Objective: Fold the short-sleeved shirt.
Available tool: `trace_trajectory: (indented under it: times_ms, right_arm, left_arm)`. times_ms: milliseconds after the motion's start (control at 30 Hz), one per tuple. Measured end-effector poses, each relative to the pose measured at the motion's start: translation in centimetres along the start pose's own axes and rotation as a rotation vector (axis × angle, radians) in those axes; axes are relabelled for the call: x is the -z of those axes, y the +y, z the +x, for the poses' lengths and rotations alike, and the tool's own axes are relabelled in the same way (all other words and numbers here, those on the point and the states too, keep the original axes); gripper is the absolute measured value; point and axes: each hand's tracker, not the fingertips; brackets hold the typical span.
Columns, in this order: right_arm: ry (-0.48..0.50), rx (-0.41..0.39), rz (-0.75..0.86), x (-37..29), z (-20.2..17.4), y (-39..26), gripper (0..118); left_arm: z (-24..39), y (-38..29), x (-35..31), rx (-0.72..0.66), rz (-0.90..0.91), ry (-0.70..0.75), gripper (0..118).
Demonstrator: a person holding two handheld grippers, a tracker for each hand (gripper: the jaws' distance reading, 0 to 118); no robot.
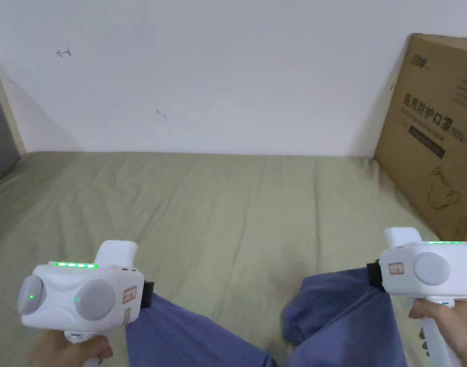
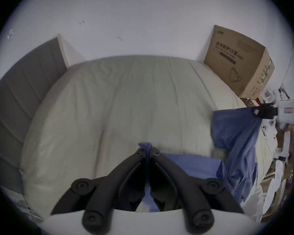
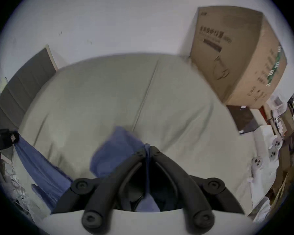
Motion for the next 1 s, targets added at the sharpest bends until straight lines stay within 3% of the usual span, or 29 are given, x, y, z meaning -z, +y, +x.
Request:
trace_trajectory:
  times_ms: [167, 367, 533, 700, 867, 1000]
  right_arm:
    - [-0.031, 0.059, 0.156, -9.5, 2.9, 2.1, 3]
    - [-0.051, 0.163, 0.312, -18.6, 6.3, 3.4, 3]
    - [0.007, 0.221, 0.386, -22.8, 6.8, 5.2, 3]
    - [0.011, 0.237, 0.433, -23.6, 5.9, 9.0, 3]
    - [-0.024, 0.217, 0.468, -22.2, 4.5, 15.5, 3]
    - [-0.004, 0.252, 0.501, -20.6, 3.7, 21.0, 3]
  left_arm:
    - [-2.8, 2.1, -6.3, -0.048, 0.116, 0.044, 2]
    - [-4.7, 4.4, -12.9, -0.01, 0.225, 0.107, 2]
    - [-4.7, 7.0, -16.8, -0.012, 0.316, 0.111, 2]
    - [-4.3, 10.8, -17.6, 0.022, 0.351, 0.176, 2]
    - [-5.1, 16.2, -16.6, -0.033, 0.396, 0.182, 2]
    - [-5.8, 21.6, -15.4, -0.065, 0.447, 0.237, 2]
